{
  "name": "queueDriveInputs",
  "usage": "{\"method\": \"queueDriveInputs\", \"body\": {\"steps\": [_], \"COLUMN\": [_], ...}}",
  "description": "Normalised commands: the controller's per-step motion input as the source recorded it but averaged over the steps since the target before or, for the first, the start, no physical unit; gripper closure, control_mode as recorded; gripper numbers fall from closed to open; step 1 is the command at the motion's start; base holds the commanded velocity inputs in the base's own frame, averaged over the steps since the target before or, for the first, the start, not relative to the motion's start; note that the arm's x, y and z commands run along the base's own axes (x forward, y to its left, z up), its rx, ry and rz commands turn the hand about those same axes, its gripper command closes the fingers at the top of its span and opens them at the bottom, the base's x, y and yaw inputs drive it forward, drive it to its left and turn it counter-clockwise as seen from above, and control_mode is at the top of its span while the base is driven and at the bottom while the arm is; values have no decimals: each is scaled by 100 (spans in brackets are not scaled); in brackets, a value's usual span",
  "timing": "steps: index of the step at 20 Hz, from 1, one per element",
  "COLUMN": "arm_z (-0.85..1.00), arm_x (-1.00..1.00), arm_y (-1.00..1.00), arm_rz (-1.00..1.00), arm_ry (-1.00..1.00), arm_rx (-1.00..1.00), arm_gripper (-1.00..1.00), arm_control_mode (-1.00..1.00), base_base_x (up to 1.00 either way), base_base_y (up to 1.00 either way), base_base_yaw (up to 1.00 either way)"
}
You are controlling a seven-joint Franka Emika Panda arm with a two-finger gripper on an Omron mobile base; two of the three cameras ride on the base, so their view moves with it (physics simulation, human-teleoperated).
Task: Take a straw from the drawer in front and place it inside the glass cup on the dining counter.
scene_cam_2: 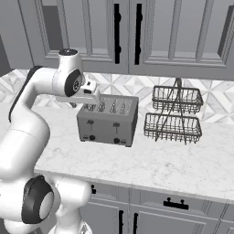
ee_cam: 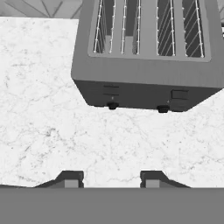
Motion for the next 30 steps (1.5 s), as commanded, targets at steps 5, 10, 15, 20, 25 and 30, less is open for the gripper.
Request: {"method": "queueDriveInputs", "body": {"steps": [5,10,15,20,25,30], "arm_z": [-28,-57,-70,-59,-44,0], "arm_x": [-22,-36,-27,-23,-26,0], "arm_y": [0,0,0,0,0,0], "arm_rz": [0,0,0,0,0,0], "arm_ry": [-1,0,0,-1,-2,0], "arm_rx": [0,0,0,0,0,0], "arm_gripper": [-100,-100,-100,-100,-100,-100], "arm_control_mode": [-100,-100,-100,-100,-100,100], "base_base_x": [0,0,0,0,0,-38], "base_base_y": [0,0,0,0,0,-22], "base_base_yaw": [0,0,0,0,0,20]}}
